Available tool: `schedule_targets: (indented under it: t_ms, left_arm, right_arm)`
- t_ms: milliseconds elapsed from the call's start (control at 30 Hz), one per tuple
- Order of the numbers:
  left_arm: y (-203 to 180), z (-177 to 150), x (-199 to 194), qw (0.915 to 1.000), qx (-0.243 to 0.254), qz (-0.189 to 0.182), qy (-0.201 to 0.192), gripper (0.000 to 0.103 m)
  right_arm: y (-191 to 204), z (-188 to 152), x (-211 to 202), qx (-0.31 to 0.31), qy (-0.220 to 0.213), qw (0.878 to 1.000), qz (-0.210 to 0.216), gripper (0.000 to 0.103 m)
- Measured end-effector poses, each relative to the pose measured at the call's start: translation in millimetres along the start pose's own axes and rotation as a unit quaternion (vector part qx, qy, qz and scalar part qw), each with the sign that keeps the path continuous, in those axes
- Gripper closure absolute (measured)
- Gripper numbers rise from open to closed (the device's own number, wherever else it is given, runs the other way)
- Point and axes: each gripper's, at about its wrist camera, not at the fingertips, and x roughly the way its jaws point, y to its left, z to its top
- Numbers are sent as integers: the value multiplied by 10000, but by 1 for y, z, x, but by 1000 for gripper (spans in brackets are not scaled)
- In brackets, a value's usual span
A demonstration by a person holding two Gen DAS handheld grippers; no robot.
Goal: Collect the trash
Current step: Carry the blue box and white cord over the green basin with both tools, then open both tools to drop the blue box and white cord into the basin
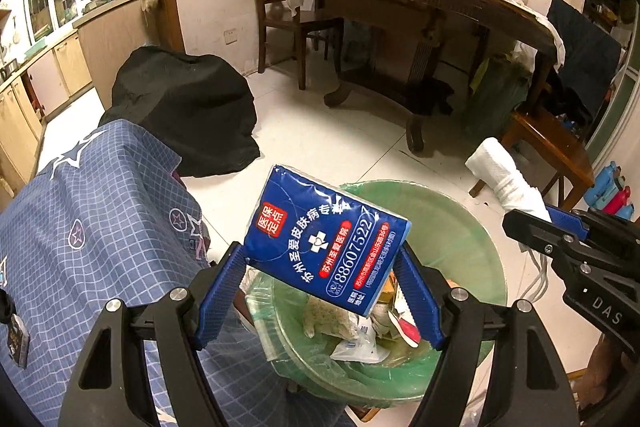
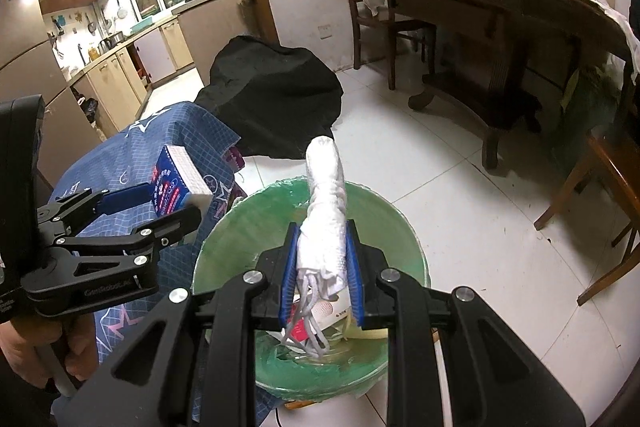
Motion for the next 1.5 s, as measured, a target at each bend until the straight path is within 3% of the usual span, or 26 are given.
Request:
schedule_targets:
  t_ms: [1133, 1333, 1500]
  left_arm:
    - [7, -1, 9, 9998, -117, 60, 136, 23]
    - [9, -3, 6, 9998, -129, 62, 116, 17]
    - [20, -10, -4, 9998, -176, 77, 26, 10]
  right_arm:
    - [-11, -11, 7, 45, 2, 10000, 62, 77]
    - [-8, -11, 1, 11, -87, 9999, 86, 70]
    - [-1, -19, -4, -12, -139, 9997, 199, 58]
